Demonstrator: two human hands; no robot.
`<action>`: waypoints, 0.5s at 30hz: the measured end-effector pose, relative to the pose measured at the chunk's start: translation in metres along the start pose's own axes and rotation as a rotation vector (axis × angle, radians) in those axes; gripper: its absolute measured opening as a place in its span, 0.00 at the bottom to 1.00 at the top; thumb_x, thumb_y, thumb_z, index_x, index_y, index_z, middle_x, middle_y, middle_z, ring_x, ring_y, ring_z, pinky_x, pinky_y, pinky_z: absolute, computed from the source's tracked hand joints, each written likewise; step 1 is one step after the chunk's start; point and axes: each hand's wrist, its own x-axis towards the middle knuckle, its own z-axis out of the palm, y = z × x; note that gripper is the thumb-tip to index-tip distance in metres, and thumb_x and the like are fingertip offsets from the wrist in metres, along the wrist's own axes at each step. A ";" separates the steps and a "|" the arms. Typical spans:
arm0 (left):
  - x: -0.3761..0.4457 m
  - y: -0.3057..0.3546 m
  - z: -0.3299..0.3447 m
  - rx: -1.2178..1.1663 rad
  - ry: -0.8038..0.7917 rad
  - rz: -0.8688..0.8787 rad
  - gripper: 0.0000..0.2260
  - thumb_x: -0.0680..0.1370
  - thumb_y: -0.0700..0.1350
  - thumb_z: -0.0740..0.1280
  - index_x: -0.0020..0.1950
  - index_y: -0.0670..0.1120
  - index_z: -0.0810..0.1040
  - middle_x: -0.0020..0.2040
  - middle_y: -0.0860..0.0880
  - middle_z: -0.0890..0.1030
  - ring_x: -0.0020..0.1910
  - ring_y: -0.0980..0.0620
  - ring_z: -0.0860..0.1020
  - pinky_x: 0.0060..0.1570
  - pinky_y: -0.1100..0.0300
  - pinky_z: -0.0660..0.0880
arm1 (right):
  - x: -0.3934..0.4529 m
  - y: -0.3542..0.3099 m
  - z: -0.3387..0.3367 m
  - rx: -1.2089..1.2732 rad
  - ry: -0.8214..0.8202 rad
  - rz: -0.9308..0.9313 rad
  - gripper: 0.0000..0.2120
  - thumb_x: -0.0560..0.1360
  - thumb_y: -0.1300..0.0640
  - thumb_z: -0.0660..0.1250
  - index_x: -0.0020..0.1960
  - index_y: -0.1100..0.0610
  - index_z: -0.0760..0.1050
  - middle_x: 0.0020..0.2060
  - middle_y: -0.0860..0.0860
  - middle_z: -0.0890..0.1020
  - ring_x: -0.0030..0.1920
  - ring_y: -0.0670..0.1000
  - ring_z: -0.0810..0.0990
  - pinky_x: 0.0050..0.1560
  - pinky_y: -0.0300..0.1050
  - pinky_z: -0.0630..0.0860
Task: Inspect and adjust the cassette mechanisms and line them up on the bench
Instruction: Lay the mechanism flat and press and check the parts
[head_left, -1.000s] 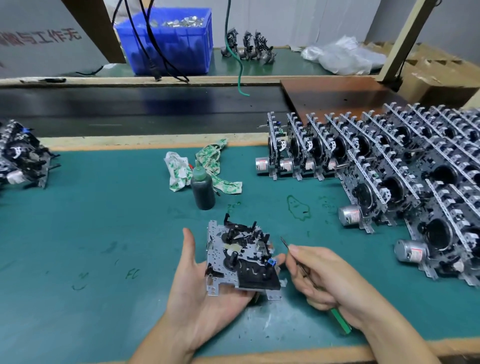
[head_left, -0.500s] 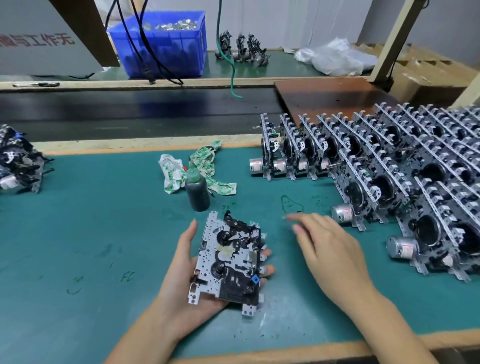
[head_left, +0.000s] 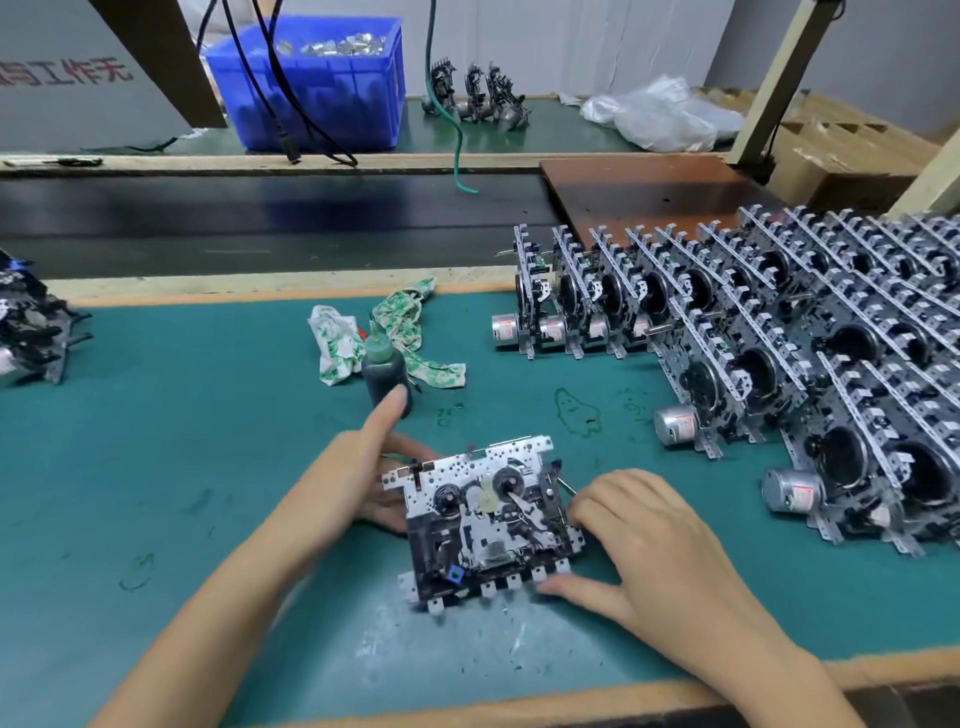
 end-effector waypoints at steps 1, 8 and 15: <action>-0.008 -0.005 0.000 0.232 0.201 0.102 0.33 0.67 0.75 0.51 0.36 0.48 0.80 0.29 0.52 0.81 0.30 0.49 0.80 0.31 0.58 0.72 | -0.002 -0.002 0.003 0.005 0.031 0.007 0.26 0.69 0.32 0.59 0.39 0.55 0.78 0.38 0.46 0.78 0.40 0.50 0.78 0.52 0.41 0.69; -0.059 -0.041 0.032 1.195 0.340 0.305 0.35 0.60 0.81 0.36 0.33 0.55 0.69 0.22 0.51 0.68 0.25 0.55 0.77 0.24 0.61 0.65 | -0.001 -0.009 0.016 0.038 0.128 0.043 0.22 0.68 0.37 0.64 0.37 0.57 0.75 0.37 0.48 0.76 0.39 0.51 0.75 0.46 0.42 0.66; -0.042 -0.050 0.032 0.985 0.518 0.539 0.28 0.60 0.73 0.59 0.23 0.47 0.68 0.16 0.49 0.65 0.15 0.49 0.69 0.18 0.62 0.65 | 0.005 -0.005 0.018 -0.006 0.133 0.003 0.22 0.68 0.38 0.66 0.33 0.58 0.74 0.34 0.49 0.76 0.37 0.53 0.75 0.50 0.46 0.68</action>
